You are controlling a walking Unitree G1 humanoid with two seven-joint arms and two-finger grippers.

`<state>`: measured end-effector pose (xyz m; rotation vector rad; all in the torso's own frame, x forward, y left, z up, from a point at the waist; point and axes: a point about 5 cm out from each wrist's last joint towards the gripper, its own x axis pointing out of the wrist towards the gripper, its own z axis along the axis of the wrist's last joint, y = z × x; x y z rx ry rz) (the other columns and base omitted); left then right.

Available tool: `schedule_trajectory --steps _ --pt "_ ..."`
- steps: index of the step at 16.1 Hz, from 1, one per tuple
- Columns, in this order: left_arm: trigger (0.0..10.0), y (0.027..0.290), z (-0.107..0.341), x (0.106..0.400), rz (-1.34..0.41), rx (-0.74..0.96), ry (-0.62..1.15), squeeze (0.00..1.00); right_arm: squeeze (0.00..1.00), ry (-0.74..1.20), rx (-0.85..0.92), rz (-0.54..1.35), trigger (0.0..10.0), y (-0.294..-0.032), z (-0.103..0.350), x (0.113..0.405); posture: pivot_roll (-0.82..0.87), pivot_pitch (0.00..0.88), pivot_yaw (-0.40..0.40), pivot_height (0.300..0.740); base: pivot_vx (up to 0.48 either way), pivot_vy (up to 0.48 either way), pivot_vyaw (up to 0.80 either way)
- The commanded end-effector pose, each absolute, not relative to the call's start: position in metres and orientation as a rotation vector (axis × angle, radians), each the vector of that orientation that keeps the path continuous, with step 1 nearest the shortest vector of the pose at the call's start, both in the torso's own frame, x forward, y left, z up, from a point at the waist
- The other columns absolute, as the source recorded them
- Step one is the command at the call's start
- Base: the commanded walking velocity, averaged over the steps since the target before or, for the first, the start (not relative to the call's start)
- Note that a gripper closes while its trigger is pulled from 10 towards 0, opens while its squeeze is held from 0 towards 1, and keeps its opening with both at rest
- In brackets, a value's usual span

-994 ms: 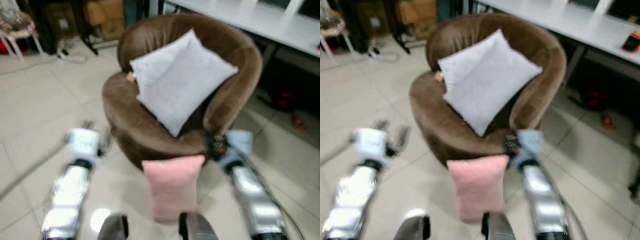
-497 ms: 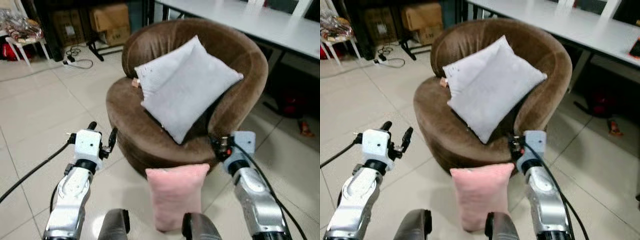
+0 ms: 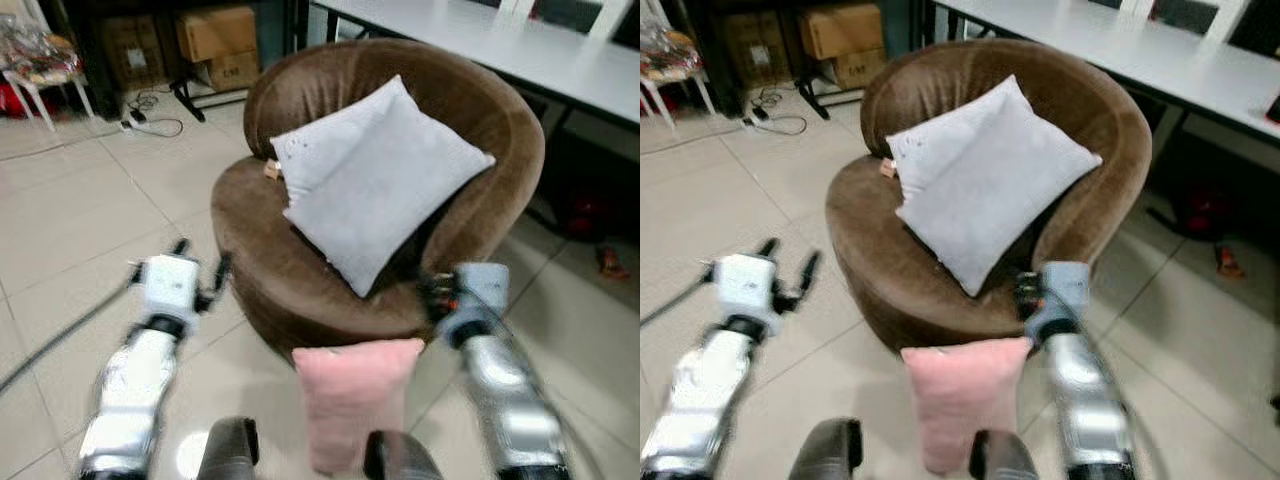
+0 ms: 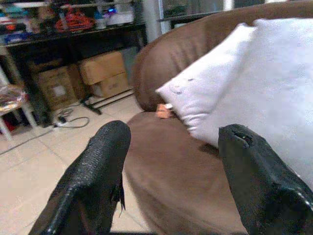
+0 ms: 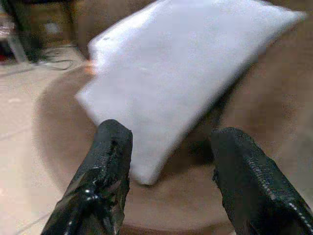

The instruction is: Move the pillow to the sofa from floor

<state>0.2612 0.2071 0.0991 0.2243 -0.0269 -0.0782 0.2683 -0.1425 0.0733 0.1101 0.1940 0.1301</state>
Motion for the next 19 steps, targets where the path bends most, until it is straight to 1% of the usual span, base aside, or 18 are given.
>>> schedule_trajectory --steps 1,6,8,10,15,16,19 --pt "10.0 0.1991 0.0995 0.2626 -0.106 0.215 -0.035 0.00 0.00 0.193 0.092 0.098 10.0 -0.1549 0.0745 0.2674 -0.01 0.000 -0.054 0.625 0.300 0.000 0.00" --pt "10.0 0.1994 0.0999 0.2632 -0.108 0.217 -0.034 0.00 0.00 0.192 0.102 0.093 10.0 -0.1548 0.0743 0.2672 -0.01 0.000 -0.050 0.625 0.298 0.000 0.00" --pt "10.0 0.1994 0.0983 0.2628 -0.100 0.223 -0.021 0.00 0.00 0.203 0.112 0.094 10.0 -0.1541 0.0728 0.2669 0.00 0.000 -0.050 0.620 0.000 0.000 0.00" --pt "10.0 0.2004 0.0961 0.2596 -0.107 0.264 -0.010 0.00 0.00 0.205 0.120 0.086 10.0 -0.1563 0.0720 0.2671 0.00 0.000 -0.056 0.595 0.000 0.000 0.00" --pt "10.0 0.2028 0.0988 0.2594 -0.084 0.283 -0.028 0.00 0.00 0.197 0.124 0.074 10.0 -0.1574 0.0726 0.2680 0.00 0.000 -0.073 0.555 0.000 0.000 0.00" --pt "10.0 0.2033 0.0992 0.2592 -0.073 0.288 -0.031 0.00 0.00 0.196 0.122 0.084 10.0 -0.1568 0.0736 0.2692 0.00 0.002 -0.081 0.540 0.000 0.000 0.00" --pt "10.0 0.2030 0.0974 0.2565 -0.054 0.280 -0.028 0.00 0.00 0.201 0.108 0.088 10.0 -0.1593 0.0737 0.2701 0.00 0.004 -0.089 0.515 0.000 0.000 0.00"
